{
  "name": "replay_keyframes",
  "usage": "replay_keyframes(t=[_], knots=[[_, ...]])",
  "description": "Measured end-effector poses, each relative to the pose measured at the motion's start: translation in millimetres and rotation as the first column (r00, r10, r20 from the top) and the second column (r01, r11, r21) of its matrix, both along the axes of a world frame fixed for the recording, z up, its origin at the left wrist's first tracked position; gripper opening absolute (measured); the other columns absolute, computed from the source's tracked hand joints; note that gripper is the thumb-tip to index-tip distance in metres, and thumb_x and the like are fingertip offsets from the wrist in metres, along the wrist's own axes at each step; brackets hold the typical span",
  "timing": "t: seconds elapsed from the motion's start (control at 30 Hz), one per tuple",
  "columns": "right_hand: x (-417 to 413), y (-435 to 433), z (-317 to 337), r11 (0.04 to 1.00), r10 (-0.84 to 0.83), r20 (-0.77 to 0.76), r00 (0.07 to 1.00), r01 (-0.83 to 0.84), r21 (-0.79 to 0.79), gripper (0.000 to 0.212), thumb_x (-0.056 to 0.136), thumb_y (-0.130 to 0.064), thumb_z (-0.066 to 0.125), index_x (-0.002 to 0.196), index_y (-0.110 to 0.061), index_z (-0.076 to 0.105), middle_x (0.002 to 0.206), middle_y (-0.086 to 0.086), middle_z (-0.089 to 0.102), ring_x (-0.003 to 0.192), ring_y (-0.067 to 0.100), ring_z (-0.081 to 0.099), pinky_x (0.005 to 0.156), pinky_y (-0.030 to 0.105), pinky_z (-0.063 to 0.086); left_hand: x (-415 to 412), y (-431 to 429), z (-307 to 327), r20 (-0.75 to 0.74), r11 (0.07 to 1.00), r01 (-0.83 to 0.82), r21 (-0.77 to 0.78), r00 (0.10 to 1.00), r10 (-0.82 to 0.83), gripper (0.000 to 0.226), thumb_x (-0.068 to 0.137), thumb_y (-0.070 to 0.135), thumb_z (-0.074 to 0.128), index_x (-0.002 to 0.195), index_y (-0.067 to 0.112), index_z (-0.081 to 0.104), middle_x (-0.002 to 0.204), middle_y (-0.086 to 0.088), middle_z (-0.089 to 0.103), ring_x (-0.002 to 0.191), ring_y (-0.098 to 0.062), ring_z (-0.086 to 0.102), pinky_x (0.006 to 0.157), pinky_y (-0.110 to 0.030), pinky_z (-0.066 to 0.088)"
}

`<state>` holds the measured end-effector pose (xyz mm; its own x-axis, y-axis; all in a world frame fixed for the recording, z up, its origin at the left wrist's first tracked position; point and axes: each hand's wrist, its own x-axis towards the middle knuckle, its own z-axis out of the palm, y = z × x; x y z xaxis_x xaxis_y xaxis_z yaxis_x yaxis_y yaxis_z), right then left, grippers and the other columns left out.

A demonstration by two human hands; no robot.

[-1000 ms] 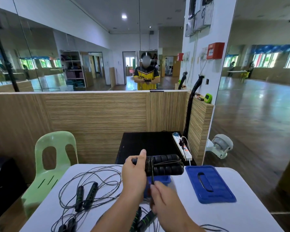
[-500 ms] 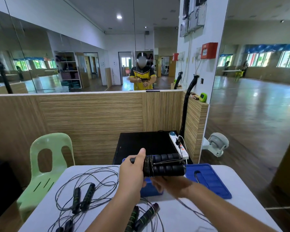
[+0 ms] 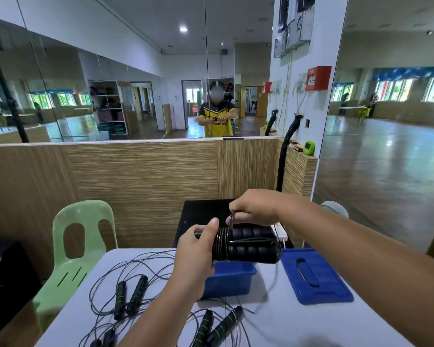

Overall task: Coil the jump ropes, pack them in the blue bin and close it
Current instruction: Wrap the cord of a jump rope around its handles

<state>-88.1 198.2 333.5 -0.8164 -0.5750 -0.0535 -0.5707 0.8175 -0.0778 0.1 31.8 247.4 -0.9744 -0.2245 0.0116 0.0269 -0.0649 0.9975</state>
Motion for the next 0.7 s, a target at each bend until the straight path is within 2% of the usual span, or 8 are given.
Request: replay_keyframes(t=[0.13, 0.23, 0.33, 0.43, 0.5, 0.53, 0.6, 0.7], knots=[[3.5, -4.0, 18.3, 0.995, 0.075, -0.047, 0.996, -0.072, 0.062, 0.035, 0.099, -0.054, 0.05, 0.076, -0.028, 0.055, 0.077, -0.007, 0.059, 0.072, 0.015, 0.056, 0.061, 0.033, 0.041, -2.8, -6.7, -6.8, -0.011, 0.999, -0.029, -0.045, 1.0, 0.028, 0.043, 0.096, 0.051, 0.062, 0.093, 0.008, 0.062, 0.07, -0.008, 0.044, 0.063, -0.02, 0.038, 0.05, -0.029, 0.031], [12.0, -11.4, 24.7, 0.99, 0.082, -0.065, 0.995, -0.074, 0.12, 0.031, 0.098, -0.047, 0.053, 0.071, -0.032, 0.054, 0.077, -0.01, 0.058, 0.072, 0.01, 0.055, 0.061, 0.031, 0.038, -5.8, -9.7, -13.6, -0.019, 0.995, -0.067, -0.078, 0.998, 0.065, 0.042, 0.094, 0.054, 0.063, 0.09, 0.012, 0.064, 0.067, -0.003, 0.05, 0.064, -0.02, 0.044, 0.059, -0.036, 0.037], [27.5, -16.9, 25.2, 0.995, 0.067, -0.034, 0.997, -0.064, 0.081, 0.036, 0.098, -0.039, 0.054, 0.064, -0.03, 0.049, 0.071, -0.009, 0.054, 0.068, 0.006, 0.051, 0.061, 0.032, 0.036, -8.2, -12.2, -19.4, -0.024, 0.991, -0.104, -0.089, 0.994, 0.102, 0.04, 0.093, 0.056, 0.063, 0.089, 0.016, 0.065, 0.059, 0.002, 0.044, 0.061, -0.02, 0.041, 0.061, -0.038, 0.036], [48.7, -21.7, 18.1, 0.998, 0.045, 0.035, 0.998, -0.044, -0.038, 0.035, 0.1, -0.031, 0.05, 0.068, -0.019, 0.057, 0.075, -0.002, 0.061, 0.07, 0.014, 0.054, 0.062, 0.034, 0.04, -12.2, -14.5, -22.6, -0.016, 0.986, -0.148, -0.071, 0.989, 0.147, 0.04, 0.093, 0.055, 0.064, 0.089, 0.015, 0.065, 0.06, 0.003, 0.043, 0.061, -0.019, 0.04, 0.06, -0.038, 0.037], [62.2, -24.2, 8.3, 0.989, 0.013, 0.092, 0.996, 0.001, -0.149, 0.034, 0.1, -0.028, 0.047, 0.081, -0.007, 0.066, 0.086, 0.006, 0.068, 0.08, 0.019, 0.06, 0.068, 0.035, 0.045, -14.1, -14.8, -23.0, -0.007, 0.983, -0.178, -0.054, 0.984, 0.177, 0.039, 0.093, 0.054, 0.064, 0.089, 0.015, 0.065, 0.063, 0.0, 0.048, 0.061, -0.019, 0.043, 0.059, -0.037, 0.039], [67.6, -24.9, 1.7, 0.974, -0.002, 0.121, 0.993, 0.029, -0.223, 0.034, 0.101, -0.029, 0.047, 0.086, -0.006, 0.068, 0.085, 0.005, 0.068, 0.079, 0.017, 0.061, 0.069, 0.032, 0.046, -15.2, -15.2, -23.5, -0.006, 0.981, -0.189, -0.047, 0.982, 0.189, 0.039, 0.094, 0.053, 0.064, 0.088, 0.014, 0.065, 0.064, -0.001, 0.05, 0.061, -0.019, 0.044, 0.059, -0.037, 0.039], [76.7, -27.2, -15.1, 0.915, -0.023, 0.193, 0.981, 0.098, -0.391, 0.034, 0.103, -0.029, 0.048, 0.089, -0.007, 0.07, 0.071, -0.002, 0.061, 0.066, 0.01, 0.055, 0.064, 0.025, 0.044, -16.4, -15.3, -23.8, -0.011, 0.977, -0.21, -0.037, 0.978, 0.209, 0.039, 0.094, 0.053, 0.065, 0.087, 0.014, 0.065, 0.065, -0.003, 0.054, 0.061, -0.021, 0.046, 0.059, -0.039, 0.04], [91.6, -34.4, -48.7, 0.756, -0.029, 0.267, 0.963, 0.197, -0.625, 0.033, 0.104, -0.029, 0.048, 0.084, -0.009, 0.065, 0.058, -0.007, 0.052, 0.053, 0.007, 0.045, 0.058, 0.03, 0.039, -18.7, -13.8, -22.7, -0.006, 0.969, -0.247, -0.018, 0.969, 0.247, 0.04, 0.095, 0.05, 0.064, 0.086, 0.012, 0.065, 0.067, -0.006, 0.06, 0.06, -0.022, 0.05, 0.057, -0.038, 0.042]])
